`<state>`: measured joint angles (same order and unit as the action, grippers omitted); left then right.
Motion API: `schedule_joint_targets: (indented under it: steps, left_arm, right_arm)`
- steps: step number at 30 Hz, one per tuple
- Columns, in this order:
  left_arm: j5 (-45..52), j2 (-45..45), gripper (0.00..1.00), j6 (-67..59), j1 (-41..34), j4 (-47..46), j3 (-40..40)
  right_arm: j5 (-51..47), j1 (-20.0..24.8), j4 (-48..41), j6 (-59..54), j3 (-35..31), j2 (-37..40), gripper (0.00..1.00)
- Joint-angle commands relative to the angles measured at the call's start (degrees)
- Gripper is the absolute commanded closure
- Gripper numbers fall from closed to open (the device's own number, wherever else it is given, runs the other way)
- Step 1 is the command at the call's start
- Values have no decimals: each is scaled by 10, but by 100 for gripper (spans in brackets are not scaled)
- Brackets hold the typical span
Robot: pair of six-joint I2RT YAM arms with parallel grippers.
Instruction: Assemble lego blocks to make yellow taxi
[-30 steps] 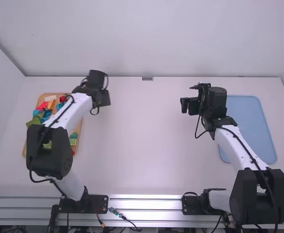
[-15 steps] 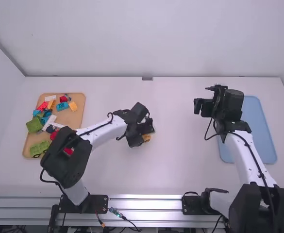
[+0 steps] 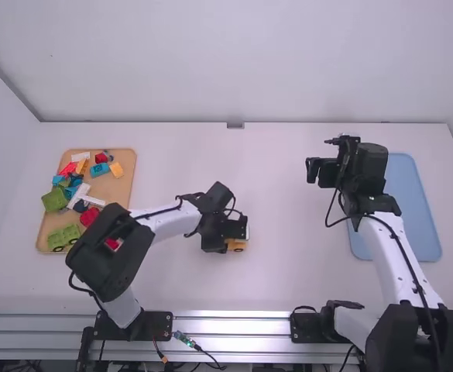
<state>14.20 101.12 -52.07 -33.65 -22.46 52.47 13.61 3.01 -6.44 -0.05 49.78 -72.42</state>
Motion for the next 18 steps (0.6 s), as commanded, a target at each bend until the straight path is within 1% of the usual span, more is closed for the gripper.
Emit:
schedule_joint_targets:
  steps: [1,3,4,6,8,13,15,17,18]
  left_arm:
    - [13,-3,79,-9,0,11,-16]
    - [-3,-3,71,11,-1,38,-26]
    - [-4,-3,70,13,-1,40,-27]
    - [-13,-3,54,17,0,50,-31]
    - [-16,-3,1,17,-1,49,-28]
    - [-27,-5,1,17,-1,42,-10]
    - [-29,-12,1,17,0,8,14]
    - [-18,-30,1,6,5,-63,59]
    - [-14,-34,1,1,7,-75,67]
  right_arm:
    - [1,-1,0,2,9,4,1]
    - [1,0,-1,2,9,4,1]
    - [1,0,-1,2,9,4,1]
    - [1,-1,0,2,9,4,1]
    - [1,-1,-1,2,9,4,1]
    - [1,-1,-1,2,9,4,1]
    - [1,0,0,2,9,4,1]
    - [1,-1,0,2,9,4,1]
    - [1,-1,0,2,9,4,1]
